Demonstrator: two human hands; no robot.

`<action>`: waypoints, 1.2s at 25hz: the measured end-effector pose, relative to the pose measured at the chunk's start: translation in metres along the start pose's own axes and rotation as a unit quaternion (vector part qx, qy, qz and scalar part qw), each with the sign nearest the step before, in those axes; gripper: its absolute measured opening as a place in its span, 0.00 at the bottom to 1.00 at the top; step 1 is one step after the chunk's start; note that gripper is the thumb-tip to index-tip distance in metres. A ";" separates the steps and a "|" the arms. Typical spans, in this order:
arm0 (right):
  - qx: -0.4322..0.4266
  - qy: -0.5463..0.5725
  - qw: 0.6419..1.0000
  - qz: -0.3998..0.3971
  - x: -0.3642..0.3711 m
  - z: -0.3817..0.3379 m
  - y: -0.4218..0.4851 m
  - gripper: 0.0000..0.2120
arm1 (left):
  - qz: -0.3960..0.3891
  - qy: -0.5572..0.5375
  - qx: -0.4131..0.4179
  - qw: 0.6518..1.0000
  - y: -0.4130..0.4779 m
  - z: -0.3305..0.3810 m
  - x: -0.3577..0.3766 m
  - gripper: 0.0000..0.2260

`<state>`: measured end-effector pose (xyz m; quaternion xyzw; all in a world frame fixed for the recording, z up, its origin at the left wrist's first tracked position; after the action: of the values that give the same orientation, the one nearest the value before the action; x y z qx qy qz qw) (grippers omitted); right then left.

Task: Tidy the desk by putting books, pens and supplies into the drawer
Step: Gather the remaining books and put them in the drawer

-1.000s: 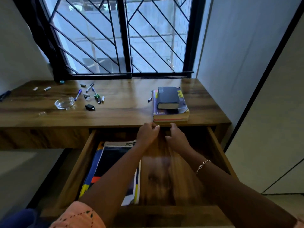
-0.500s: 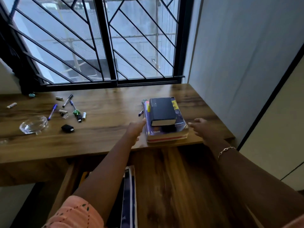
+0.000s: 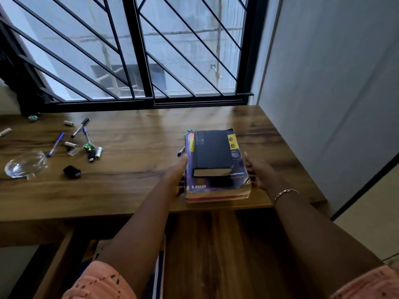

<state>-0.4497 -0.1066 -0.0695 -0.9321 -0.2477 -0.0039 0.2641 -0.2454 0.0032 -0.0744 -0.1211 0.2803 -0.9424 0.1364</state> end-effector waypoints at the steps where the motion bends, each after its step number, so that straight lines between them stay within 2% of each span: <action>1: 0.006 -0.005 1.000 0.000 -0.001 0.001 0.006 0.15 | -0.001 -0.001 0.003 1.000 0.004 0.002 0.001 0.30; 4: 0.003 0.020 0.999 -0.029 0.008 -0.008 0.013 0.18 | -0.008 -0.013 0.015 1.000 0.009 0.007 0.007 0.33; 5: -0.001 0.011 0.999 -0.041 0.010 -0.011 0.018 0.24 | -0.008 -0.018 0.013 1.000 0.010 0.008 0.007 0.34; 7: -0.025 -0.021 0.997 -0.068 -0.001 -0.004 0.053 0.48 | -0.015 -0.048 0.015 0.999 0.015 0.010 0.006 0.37; 8: -0.032 -0.025 0.995 -0.089 -0.003 -0.001 0.065 0.54 | -0.038 -0.068 0.025 0.997 0.016 0.013 0.010 0.39; 9: -0.038 -0.021 0.993 -0.106 0.002 -0.003 0.059 0.52 | -0.058 -0.075 0.039 0.995 0.021 0.014 0.012 0.44; 11: -0.042 -0.023 0.993 -0.109 0.025 -0.018 0.022 0.36 | -0.070 -0.062 0.051 0.994 0.036 0.012 0.010 0.48; 13: -0.050 -0.011 0.990 -0.132 0.033 -0.020 0.013 0.23 | -0.061 -0.076 0.062 0.993 0.039 0.007 0.010 0.46; 18: -0.069 0.016 0.989 -0.132 0.031 -0.013 -0.002 0.17 | -0.045 -0.125 0.112 0.985 0.021 0.001 0.015 0.32; 21: -0.096 0.036 0.984 -0.143 0.037 -0.022 -0.027 0.12 | -0.067 -0.101 0.122 0.985 -0.002 0.014 0.016 0.28; 25: -0.123 0.021 0.985 -0.123 0.042 -0.032 -0.077 0.15 | -0.112 -0.050 0.123 0.985 -0.053 0.025 0.028 0.24; 27: -0.133 0.022 0.980 -0.144 0.050 -0.027 -0.109 0.16 | -0.131 -0.023 0.131 0.982 -0.081 0.021 0.033 0.24; 30: -0.132 0.012 0.980 -0.146 0.054 -0.009 -0.154 0.09 | -0.147 0.018 0.118 0.982 -0.117 0.005 0.034 0.24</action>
<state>-0.4724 0.0273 0.0213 -0.9123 -0.3757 -0.0860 0.1384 -0.2973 0.0839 0.0000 -0.1267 0.1491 -0.9807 0.0045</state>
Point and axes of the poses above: each hand's wrist, its own y-axis towards the middle knuckle, its own x-axis out of the palm, z = x × y, the point moved 7 cm from there along y, towards the middle knuckle, and after that the axes turned 15 degrees about -z, right-handed, at the moved point
